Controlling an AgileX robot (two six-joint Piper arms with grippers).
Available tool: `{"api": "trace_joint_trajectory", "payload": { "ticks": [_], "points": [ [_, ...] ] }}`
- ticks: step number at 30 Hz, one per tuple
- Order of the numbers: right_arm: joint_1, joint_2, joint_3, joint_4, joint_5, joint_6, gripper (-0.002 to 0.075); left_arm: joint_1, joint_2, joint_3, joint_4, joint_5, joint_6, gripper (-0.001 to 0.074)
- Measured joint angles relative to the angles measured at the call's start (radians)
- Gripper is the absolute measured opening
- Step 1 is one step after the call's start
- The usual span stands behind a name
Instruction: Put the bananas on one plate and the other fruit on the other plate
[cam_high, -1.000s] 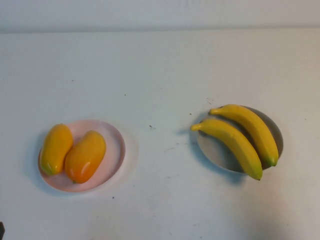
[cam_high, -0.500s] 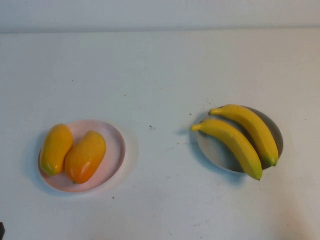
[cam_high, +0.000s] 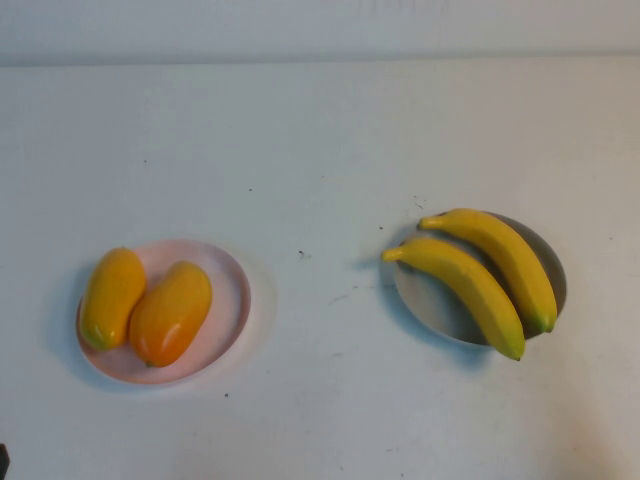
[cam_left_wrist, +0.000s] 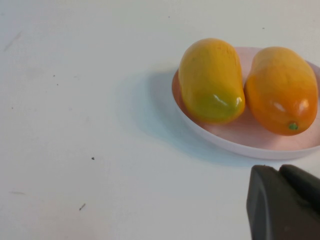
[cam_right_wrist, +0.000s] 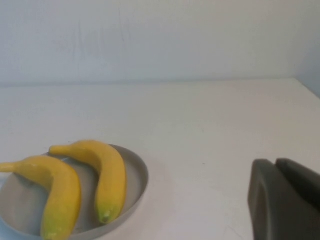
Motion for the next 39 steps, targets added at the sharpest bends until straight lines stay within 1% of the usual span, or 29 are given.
{"api": "trace_joint_trajectory", "payload": {
  "ticks": [2,6,8,11,15,17,20,23,39],
  "points": [
    [0.000,0.000,0.000,0.000,0.004,-0.017,-0.0015,0.000,0.000,0.000,0.000,0.000,0.000,-0.0001],
    [0.000,0.000,0.002,0.045,0.043,-0.135,-0.0015,0.000,0.000,0.000,0.000,0.000,0.000,-0.0001],
    [0.000,0.000,0.002,0.061,0.056,-0.155,-0.0015,0.000,0.000,0.000,0.000,0.000,0.000,-0.0002],
    [0.000,0.000,0.002,0.017,0.065,-0.092,-0.0015,0.000,0.000,0.000,0.000,0.000,0.000,-0.0001],
    [0.000,0.000,0.002,-0.114,0.091,0.098,-0.0015,0.000,0.000,0.000,0.000,0.000,0.000,-0.0001],
    [0.000,0.000,0.002,-0.132,0.121,0.128,-0.0015,0.000,0.000,0.000,0.000,0.000,0.000,-0.0001],
    [0.000,0.000,0.002,-0.139,0.190,0.146,-0.0015,0.000,0.000,0.000,0.000,0.000,0.000,-0.0001],
    [0.000,0.000,0.002,-0.139,0.216,0.147,-0.0015,0.000,0.000,0.000,0.000,0.000,0.000,-0.0001],
    [0.000,0.000,0.002,-0.139,0.217,0.147,-0.0015,0.000,0.000,0.000,0.000,0.000,0.000,-0.0001]
  ]
}}
